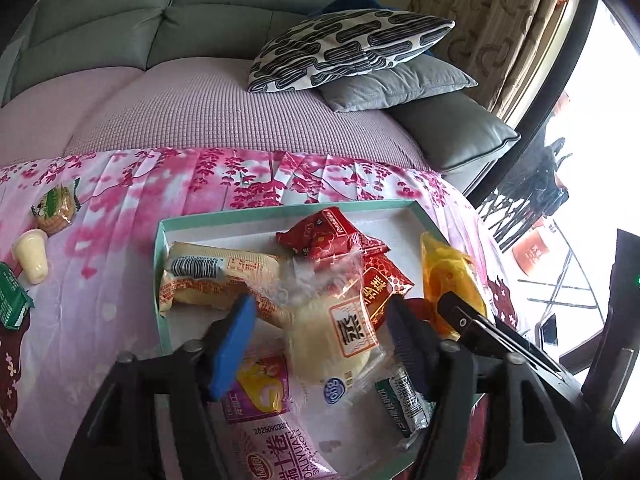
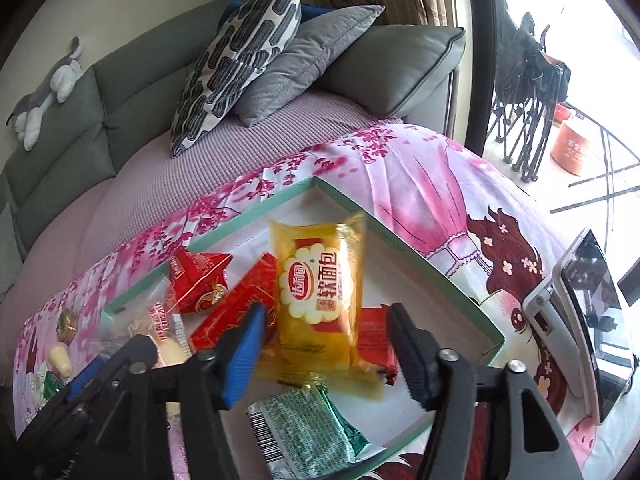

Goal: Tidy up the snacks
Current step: 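Carry the yellow bag and round bun over the tray and open both grippers, then move both open grippers back from the tray to the remaining snacks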

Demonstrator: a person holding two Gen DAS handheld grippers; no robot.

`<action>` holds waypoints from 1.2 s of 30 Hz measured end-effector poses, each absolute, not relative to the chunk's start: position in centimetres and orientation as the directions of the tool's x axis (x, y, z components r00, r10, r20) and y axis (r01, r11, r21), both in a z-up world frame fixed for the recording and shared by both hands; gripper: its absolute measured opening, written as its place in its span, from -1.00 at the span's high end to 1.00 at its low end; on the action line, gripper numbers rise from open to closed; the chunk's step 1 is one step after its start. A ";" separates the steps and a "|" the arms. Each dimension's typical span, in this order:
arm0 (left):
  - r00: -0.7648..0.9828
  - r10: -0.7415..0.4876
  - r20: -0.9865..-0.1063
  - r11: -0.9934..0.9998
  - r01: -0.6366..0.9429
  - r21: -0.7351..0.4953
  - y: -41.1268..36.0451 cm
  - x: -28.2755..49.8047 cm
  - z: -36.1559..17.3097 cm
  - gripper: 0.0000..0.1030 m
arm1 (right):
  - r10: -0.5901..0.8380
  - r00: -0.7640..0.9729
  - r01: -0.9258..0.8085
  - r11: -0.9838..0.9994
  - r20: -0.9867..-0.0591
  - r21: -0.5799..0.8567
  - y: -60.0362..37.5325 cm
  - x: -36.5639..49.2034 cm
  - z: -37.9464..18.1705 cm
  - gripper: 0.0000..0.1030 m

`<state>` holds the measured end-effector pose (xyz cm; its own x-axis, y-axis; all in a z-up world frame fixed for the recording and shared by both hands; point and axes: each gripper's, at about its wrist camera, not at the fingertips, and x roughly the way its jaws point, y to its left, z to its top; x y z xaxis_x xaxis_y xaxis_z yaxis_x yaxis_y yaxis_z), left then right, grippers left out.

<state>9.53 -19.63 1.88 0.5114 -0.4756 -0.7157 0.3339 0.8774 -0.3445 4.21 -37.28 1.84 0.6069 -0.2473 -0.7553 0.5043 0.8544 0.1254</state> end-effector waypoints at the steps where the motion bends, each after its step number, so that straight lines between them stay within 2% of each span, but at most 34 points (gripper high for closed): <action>1: 0.508 -0.478 -0.716 0.876 0.333 -0.349 -19.5 9.5 2.0 -0.41 | -0.237 0.607 0.502 0.854 -0.759 0.135 -37.4 4.2 1.8 -0.39; 4: 0.511 -0.465 -0.723 0.883 0.324 -0.339 -19.3 9.4 2.5 -0.42 | -0.228 0.600 0.495 0.859 -0.767 0.132 -37.4 4.3 1.7 -0.51; 6: 0.518 -0.444 -0.731 0.894 0.306 -0.326 -19.0 9.5 2.7 -0.56 | -0.229 0.599 0.486 0.866 -0.767 0.120 -37.1 4.4 1.7 -0.57; 8: 0.524 -0.409 -0.747 0.911 0.278 -0.304 -18.6 9.6 2.7 -0.71 | -0.226 0.600 0.481 0.868 -0.767 0.120 -37.0 4.3 1.8 -0.71; 9: 0.530 -0.391 -0.752 0.919 0.262 -0.294 -18.3 9.7 2.7 -0.73 | -0.224 0.602 0.481 0.868 -0.767 0.124 -37.1 4.3 1.8 -0.77; 11: 0.537 -0.370 -0.758 0.928 0.242 -0.282 -17.8 9.8 2.8 -0.73 | -0.225 0.601 0.482 0.867 -0.766 0.123 -37.1 4.3 1.7 -1.00; 13: 0.543 -0.344 -0.766 0.938 0.226 -0.262 -17.6 10.0 2.7 -0.74 | -0.226 0.602 0.483 0.867 -0.766 0.123 -37.2 4.3 1.7 -1.00; 15: 0.547 -0.319 -0.774 0.947 0.205 -0.246 -17.3 10.1 2.4 -0.89 | -0.219 0.602 0.478 0.869 -0.768 0.127 -37.2 4.4 1.6 -1.00; 17: 0.551 -0.304 -0.777 0.952 0.186 -0.241 -17.0 10.2 2.2 -0.93 | -0.218 0.596 0.476 0.871 -0.773 0.121 -37.1 4.5 1.5 -1.00; 24: 0.571 -0.227 -0.789 0.974 0.143 -0.176 -16.7 10.5 1.5 -0.93 | -0.222 0.582 0.485 0.867 -0.782 0.116 -37.2 4.6 1.3 -1.00; 36: 0.581 -0.179 -0.794 0.983 0.135 -0.123 -15.9 10.3 2.0 -0.93 | -0.212 0.591 0.478 0.869 -0.779 0.126 -36.5 4.2 2.7 -1.00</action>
<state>10.31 -15.88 1.97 0.5812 -0.1786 -0.7939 0.1348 0.9833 -0.1226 4.24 -36.46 2.71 0.5908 -0.2120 -0.7785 0.4783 0.8690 0.1264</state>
